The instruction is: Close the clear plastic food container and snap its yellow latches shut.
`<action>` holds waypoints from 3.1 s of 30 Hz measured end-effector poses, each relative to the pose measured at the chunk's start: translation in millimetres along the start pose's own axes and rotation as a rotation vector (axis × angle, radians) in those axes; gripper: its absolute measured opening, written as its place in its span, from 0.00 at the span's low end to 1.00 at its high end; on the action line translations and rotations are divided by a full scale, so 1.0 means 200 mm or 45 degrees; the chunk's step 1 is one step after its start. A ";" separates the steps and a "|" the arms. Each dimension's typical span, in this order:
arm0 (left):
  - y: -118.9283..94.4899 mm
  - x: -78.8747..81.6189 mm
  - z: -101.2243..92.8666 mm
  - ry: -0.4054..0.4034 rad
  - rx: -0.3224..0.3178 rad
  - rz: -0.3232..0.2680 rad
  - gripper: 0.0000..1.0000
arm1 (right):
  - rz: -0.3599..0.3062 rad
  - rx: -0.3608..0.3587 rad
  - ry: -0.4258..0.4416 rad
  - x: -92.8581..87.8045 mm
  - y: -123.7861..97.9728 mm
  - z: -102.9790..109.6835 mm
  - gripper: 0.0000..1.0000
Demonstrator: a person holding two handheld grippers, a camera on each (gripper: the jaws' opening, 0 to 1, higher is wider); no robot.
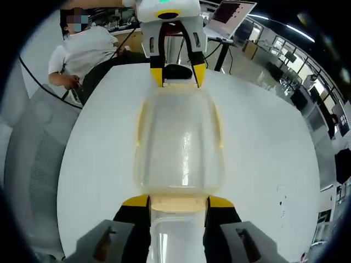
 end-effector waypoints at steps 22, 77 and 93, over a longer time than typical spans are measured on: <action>-0.13 0.19 -0.06 0.025 0.035 -0.083 0.35 | 0.034 -0.052 0.048 -0.16 -0.19 0.10 0.34; -0.05 0.77 0.02 -0.042 -0.009 -0.051 0.35 | 0.011 0.018 0.002 -0.74 -0.26 -0.03 0.34; 0.00 0.87 0.06 -0.045 -0.031 -0.068 0.35 | 0.022 0.039 0.003 -0.85 -0.26 -0.07 0.34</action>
Point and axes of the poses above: the point that each gripper's makers call its tool centre point, and the gripper's own axes: y roughly forward along the fingers, z roughly to its left, x roughly out of its top, the point moved 7 cm from there along -y, roughly backward along the fingers, and after that the axes turned 15 degrees about z, right-handed, at the moved point
